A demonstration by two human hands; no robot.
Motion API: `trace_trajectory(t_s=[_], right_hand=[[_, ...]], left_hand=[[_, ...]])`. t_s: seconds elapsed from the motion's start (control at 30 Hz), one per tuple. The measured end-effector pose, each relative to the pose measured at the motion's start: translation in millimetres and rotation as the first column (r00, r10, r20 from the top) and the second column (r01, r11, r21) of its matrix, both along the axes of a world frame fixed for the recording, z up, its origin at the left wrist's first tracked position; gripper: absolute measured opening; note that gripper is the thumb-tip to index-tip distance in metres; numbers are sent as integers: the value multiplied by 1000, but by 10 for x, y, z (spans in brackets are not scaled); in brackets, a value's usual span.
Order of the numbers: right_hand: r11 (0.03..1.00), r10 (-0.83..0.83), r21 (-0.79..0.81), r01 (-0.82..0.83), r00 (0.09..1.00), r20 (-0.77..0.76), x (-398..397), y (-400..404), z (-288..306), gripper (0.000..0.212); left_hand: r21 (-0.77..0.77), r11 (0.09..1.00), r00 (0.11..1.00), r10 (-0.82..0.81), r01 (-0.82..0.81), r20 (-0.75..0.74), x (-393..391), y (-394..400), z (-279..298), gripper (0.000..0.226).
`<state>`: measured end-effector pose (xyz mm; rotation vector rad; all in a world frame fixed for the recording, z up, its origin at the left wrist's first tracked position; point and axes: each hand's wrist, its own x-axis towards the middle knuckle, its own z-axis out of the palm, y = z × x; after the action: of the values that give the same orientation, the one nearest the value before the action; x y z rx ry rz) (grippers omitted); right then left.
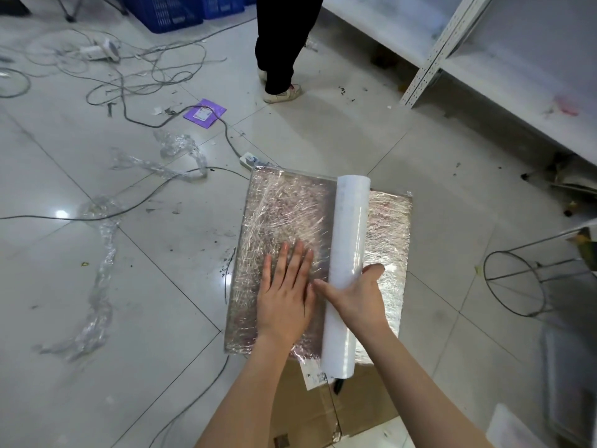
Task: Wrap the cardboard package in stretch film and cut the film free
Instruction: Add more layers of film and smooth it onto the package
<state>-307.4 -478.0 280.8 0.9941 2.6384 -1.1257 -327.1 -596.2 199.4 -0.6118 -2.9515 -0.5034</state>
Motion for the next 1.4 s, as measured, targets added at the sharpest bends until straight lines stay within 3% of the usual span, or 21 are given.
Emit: trace_trajectory(t_s=[0.2, 0.37, 0.43, 0.53, 0.77, 0.87, 1.0, 1.27, 1.4], right_hand=[[992, 71, -105, -73, 997, -23, -25, 23, -84, 65], [971, 62, -231, -62, 998, -8, -37, 117, -49, 60], [966, 75, -246, -73, 997, -3, -25, 124, -45, 59], [962, 68, -264, -66, 998, -2, -11, 107, -40, 59], [929, 37, -365, -56, 998, -58, 66, 87, 85, 29], [927, 17, -374, -33, 999, -45, 97, 106, 81, 35], [950, 5, -313, -17, 999, -37, 137, 34, 24, 45], [975, 73, -211, -69, 997, 12, 307, -10, 87, 47], [964, -86, -256, 77, 996, -25, 380, 16, 143, 58]], left_hand=[[32, 999, 999, -5, 6, -32, -96, 37, 34, 55], [299, 954, 1000, 14, -21, 27, -110, -123, 242, 53], [203, 975, 994, 99, -89, -41, 49, -232, 159, 50], [59, 987, 988, 150, -148, -26, 254, -390, -121, 54], [47, 988, 988, 151, -149, -27, 340, -339, -162, 53], [22, 997, 994, 78, -77, -77, 364, -239, -126, 52], [38, 998, 999, -43, 44, -8, 396, -77, -126, 55], [58, 997, 996, -50, 55, -76, 666, -179, -307, 60], [46, 998, 996, -44, 48, -83, 560, -166, -250, 66]])
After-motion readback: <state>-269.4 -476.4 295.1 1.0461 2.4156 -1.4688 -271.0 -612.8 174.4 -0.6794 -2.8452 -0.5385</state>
